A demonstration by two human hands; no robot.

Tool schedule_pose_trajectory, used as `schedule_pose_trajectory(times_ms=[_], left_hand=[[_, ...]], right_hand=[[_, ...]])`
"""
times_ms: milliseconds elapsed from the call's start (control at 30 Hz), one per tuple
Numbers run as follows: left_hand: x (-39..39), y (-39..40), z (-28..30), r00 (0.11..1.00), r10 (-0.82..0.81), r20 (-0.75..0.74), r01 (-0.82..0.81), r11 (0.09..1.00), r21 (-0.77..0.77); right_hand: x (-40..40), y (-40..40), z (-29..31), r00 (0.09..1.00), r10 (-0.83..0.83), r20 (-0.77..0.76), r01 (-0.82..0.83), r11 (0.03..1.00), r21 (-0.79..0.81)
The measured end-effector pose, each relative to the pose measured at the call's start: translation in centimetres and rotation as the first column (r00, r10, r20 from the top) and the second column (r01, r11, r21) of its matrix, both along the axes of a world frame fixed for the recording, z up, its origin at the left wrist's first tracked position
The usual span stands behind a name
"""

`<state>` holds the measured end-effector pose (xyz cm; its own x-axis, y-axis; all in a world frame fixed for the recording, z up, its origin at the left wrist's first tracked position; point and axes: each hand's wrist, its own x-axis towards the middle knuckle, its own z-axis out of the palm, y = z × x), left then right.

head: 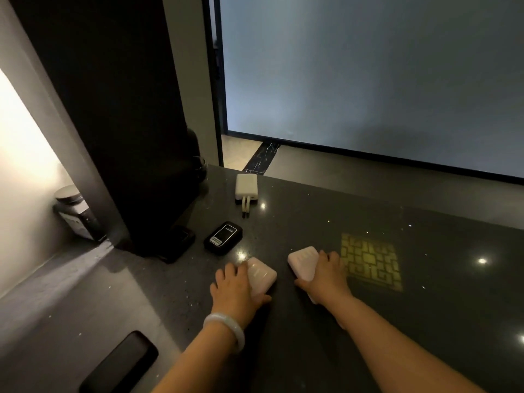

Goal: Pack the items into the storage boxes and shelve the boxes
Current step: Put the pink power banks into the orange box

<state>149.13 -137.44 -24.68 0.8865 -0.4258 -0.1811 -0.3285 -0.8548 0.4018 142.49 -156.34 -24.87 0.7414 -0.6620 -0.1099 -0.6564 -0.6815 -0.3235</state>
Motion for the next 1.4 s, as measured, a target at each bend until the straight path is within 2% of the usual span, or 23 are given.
schedule_pose_trajectory(times_ms=[233, 467, 633, 733, 867, 933, 1067, 1200, 1300, 1400], left_hand=[[-4.3, 0.3, 0.3, 1.000, -0.007, 0.005, 0.008, 0.998, -0.063], [-10.7, -3.0, 1.9, 0.983, -0.182, 0.014, 0.181, 0.969, -0.170], [-16.4, -7.3, 3.8, 0.935, -0.330, 0.131, 0.351, 0.916, -0.195], [-21.3, -10.4, 5.2, 0.896, -0.417, 0.153, 0.442, 0.870, -0.217], [-31.1, -14.1, 7.4, 0.816, -0.557, 0.151, 0.577, 0.776, -0.256], [-34.0, -15.0, 7.9, 0.801, -0.587, 0.122, 0.594, 0.749, -0.293], [-44.0, -17.7, 9.4, 0.690, -0.708, 0.152, 0.714, 0.628, -0.310], [-53.4, -19.6, 10.3, 0.579, -0.795, 0.178, 0.798, 0.508, -0.324], [-59.0, -20.5, 10.5, 0.494, -0.840, 0.222, 0.850, 0.413, -0.326], [-63.7, -20.7, 9.9, 0.387, -0.879, 0.277, 0.894, 0.285, -0.346]], right_hand=[[-6.3, 1.0, 0.2, 0.996, -0.088, -0.009, 0.089, 0.990, 0.105], [-15.6, -0.5, 2.0, 0.982, -0.179, 0.056, 0.172, 0.978, 0.121], [-24.6, -3.0, 5.4, 0.957, -0.270, 0.104, 0.262, 0.961, 0.087], [-31.0, -4.2, 7.8, 0.940, -0.319, 0.123, 0.314, 0.947, 0.060], [-42.4, -5.6, 10.5, 0.887, -0.437, 0.151, 0.442, 0.897, -0.004], [-45.3, -5.8, 11.6, 0.883, -0.447, 0.142, 0.456, 0.889, -0.036], [-56.0, -5.8, 14.1, 0.825, -0.547, 0.140, 0.562, 0.818, -0.119], [-67.1, -4.5, 15.7, 0.721, -0.657, 0.222, 0.684, 0.727, -0.068], [-74.0, -3.2, 16.4, 0.664, -0.719, 0.207, 0.744, 0.664, -0.080], [-80.1, -1.6, 16.1, 0.599, -0.779, 0.183, 0.796, 0.605, -0.026]])
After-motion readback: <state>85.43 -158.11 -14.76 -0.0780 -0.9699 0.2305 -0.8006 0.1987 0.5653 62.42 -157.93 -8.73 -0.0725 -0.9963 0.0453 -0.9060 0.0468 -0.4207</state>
